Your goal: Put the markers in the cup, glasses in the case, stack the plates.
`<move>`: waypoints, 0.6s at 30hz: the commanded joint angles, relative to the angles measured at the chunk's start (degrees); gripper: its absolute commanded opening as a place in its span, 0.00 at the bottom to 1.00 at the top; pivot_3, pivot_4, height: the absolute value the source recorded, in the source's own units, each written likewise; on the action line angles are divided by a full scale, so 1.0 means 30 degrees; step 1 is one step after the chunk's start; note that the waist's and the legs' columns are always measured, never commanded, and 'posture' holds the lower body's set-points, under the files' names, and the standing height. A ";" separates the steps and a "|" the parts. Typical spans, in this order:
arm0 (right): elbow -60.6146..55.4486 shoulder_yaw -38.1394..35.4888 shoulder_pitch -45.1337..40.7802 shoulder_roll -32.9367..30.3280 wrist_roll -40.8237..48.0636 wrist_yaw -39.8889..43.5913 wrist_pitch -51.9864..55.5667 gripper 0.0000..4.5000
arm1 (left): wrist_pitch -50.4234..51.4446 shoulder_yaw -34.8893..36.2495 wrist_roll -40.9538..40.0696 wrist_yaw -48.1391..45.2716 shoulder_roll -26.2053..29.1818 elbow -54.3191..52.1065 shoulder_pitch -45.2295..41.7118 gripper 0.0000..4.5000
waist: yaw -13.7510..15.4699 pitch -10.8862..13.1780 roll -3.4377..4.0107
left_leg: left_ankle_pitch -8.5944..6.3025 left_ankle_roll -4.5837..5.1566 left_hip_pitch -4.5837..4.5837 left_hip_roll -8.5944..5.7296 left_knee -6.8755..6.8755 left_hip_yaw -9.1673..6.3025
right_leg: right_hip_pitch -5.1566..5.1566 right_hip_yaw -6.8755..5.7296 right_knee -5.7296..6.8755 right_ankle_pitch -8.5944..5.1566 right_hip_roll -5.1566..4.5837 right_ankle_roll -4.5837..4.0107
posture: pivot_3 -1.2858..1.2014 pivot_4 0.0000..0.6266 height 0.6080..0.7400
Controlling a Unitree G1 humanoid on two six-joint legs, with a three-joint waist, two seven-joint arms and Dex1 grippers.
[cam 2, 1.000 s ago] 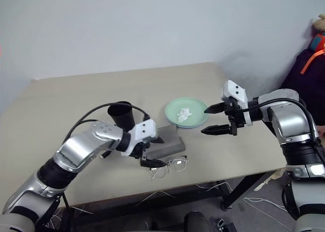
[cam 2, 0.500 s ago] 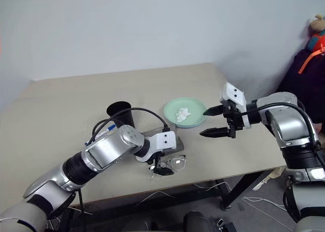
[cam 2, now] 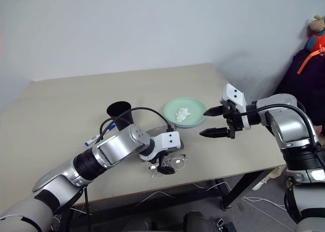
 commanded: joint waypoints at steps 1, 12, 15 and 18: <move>-0.0437 -0.0323 -0.0236 -0.0160 0.0254 -0.0140 -0.0147 1.00 | 0.0151 -0.0025 0.0447 0.0142 0.0064 0.0148 -0.0533 0.91 | -0.0001 -0.0001 0.0002 | 0.0000 0.0000 0.0000 0.0000 0.0000 -0.0002 | 0.0000 0.0001 0.0003 0.0000 0.0001 0.0000 | 0.52 0.00 0.90; -0.0458 -0.0282 -0.0197 -0.0070 0.0268 -0.0360 -0.0173 1.00 | 0.0171 -0.0276 0.0621 0.0099 0.0008 0.0431 -0.0616 0.24 | 0.0010 -0.0002 0.0002 | -0.0001 0.0003 -0.0006 -0.0035 -0.0014 -0.0007 | -0.0001 0.0059 0.0004 0.0000 0.0002 0.0001 | 0.52 0.00 0.90; -0.0501 -0.0248 -0.0165 -0.0031 0.0278 -0.0422 -0.0166 1.00 | 0.0080 -0.0296 0.0693 0.0062 0.0002 0.0482 -0.0630 0.24 | 0.0008 -0.0002 0.0002 | -0.0001 0.0003 -0.0007 -0.0037 -0.0008 -0.0004 | 0.0000 0.0068 0.0004 0.0000 0.0004 0.0001 | 0.52 0.00 0.90; -0.0484 -0.0217 -0.0197 0.0006 0.0283 -0.0470 -0.0170 1.00 | -0.0022 -0.0323 0.0791 0.0026 0.0008 0.0512 -0.0645 0.24 | 0.0009 -0.0002 0.0002 | -0.0001 0.0004 -0.0006 -0.0036 -0.0004 -0.0002 | 0.0000 0.0070 0.0005 0.0001 0.0007 0.0001 | 0.52 0.00 0.90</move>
